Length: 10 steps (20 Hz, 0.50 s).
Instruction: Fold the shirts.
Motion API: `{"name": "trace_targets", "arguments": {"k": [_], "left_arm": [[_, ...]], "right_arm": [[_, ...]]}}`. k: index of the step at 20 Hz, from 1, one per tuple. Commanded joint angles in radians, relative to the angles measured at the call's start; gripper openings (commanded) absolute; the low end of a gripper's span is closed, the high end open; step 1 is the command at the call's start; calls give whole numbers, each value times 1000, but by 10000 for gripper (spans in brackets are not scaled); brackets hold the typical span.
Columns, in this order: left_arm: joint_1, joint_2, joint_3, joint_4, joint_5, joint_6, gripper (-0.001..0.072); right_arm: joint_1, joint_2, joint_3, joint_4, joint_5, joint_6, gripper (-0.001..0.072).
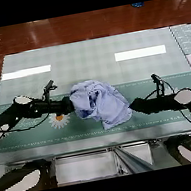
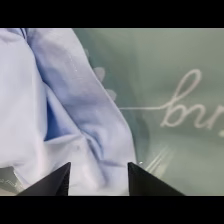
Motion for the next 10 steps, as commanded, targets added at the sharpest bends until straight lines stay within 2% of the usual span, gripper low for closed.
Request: {"name": "trace_targets", "arguments": {"k": [1, 2, 3, 4, 5, 7, 10], "left_arm": [[16, -2, 13, 3, -18, 2, 16], [22, -2, 13, 3, -18, 2, 16], [23, -2, 14, 3, -18, 2, 16], [23, -2, 14, 3, -18, 2, 16], [23, -2, 18, 3, -23, 2, 16], [53, 2, 63, 3, -78, 3, 16], [155, 48, 267, -3, -217, -14, 15]], "right_arm": [[25, -146, -1, 264, -46, -223, 397], [27, -179, -1, 344, -49, -289, 339], [27, -204, -1, 415, -47, -344, 244], [27, -225, 0, 501, -32, -431, 89], [27, -235, 11, 558, 1, -498, 20], [13, -222, 106, 504, 77, -502, 20], [-45, -163, 413, 241, 151, -322, 19]]}}
